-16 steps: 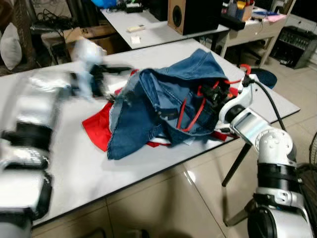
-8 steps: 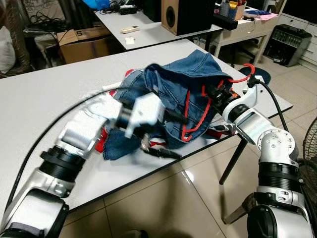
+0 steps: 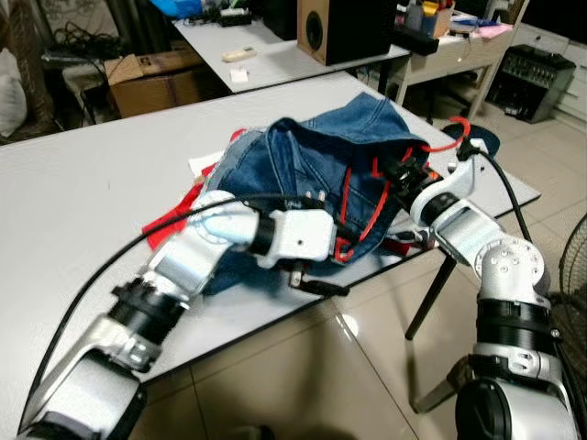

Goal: Hang hanger

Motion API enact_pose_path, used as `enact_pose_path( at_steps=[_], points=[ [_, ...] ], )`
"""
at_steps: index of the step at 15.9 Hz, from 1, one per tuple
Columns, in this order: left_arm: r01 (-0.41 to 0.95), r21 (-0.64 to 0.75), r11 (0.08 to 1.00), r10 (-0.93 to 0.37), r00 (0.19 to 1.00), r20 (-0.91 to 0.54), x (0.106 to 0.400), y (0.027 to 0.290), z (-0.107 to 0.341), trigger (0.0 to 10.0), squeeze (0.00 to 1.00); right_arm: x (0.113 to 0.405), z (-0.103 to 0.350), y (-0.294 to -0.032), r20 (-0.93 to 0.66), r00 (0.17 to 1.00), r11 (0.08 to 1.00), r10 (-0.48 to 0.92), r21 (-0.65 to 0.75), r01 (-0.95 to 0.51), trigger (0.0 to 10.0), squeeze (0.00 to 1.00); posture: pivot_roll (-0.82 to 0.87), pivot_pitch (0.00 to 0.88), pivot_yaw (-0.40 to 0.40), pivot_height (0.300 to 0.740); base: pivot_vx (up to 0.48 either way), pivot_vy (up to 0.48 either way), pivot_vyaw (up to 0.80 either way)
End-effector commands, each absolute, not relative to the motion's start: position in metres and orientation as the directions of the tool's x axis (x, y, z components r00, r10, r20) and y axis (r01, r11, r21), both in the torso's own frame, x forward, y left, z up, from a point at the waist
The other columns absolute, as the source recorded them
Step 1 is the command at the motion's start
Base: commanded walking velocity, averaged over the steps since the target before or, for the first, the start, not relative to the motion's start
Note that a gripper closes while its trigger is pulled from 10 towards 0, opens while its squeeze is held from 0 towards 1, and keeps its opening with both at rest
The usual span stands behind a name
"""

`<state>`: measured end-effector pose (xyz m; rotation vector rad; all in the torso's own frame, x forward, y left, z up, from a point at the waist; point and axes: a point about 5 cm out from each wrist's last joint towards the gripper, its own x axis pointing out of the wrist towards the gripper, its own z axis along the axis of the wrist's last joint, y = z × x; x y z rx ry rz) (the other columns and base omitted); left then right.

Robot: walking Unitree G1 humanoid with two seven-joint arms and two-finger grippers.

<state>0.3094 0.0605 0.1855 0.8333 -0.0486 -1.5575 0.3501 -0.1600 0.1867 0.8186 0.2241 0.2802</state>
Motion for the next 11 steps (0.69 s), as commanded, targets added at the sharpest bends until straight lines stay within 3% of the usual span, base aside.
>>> enact_pose_path(
  at_steps=[1, 4, 11],
  points=[
    [0.829, 0.52, -0.205, -0.866, 0.094, -0.49, 0.313, 0.058, 0.187, 0.0, 0.0, 0.353, 0.196, -0.161, -0.059, 0.947, 0.654, 0.316, 0.737, -0.172, 10.0, 0.0, 0.01, 0.0, 0.06, 0.74, 0.0, 0.0, 0.0],
    [0.808, 0.546, -0.223, -0.826, 0.141, -0.546, 0.319, 0.054, 0.178, 0.0, 0.0, 0.352, 0.196, -0.161, -0.058, 0.947, 0.653, 0.316, 0.737, -0.173, 10.0, 0.0, 0.01, 0.0, 0.062, 0.74, 0.0, 0.0, 0.0],
    [0.791, 0.588, -0.171, -0.777, 0.258, -0.574, 0.339, 0.063, 0.177, 0.0, 0.0, 0.352, 0.197, -0.162, -0.056, 0.948, 0.654, 0.314, 0.736, -0.173, 10.0, 0.0, 0.01, 0.0, 0.066, 0.74, 0.0, 0.0, 0.0]
  ],
)
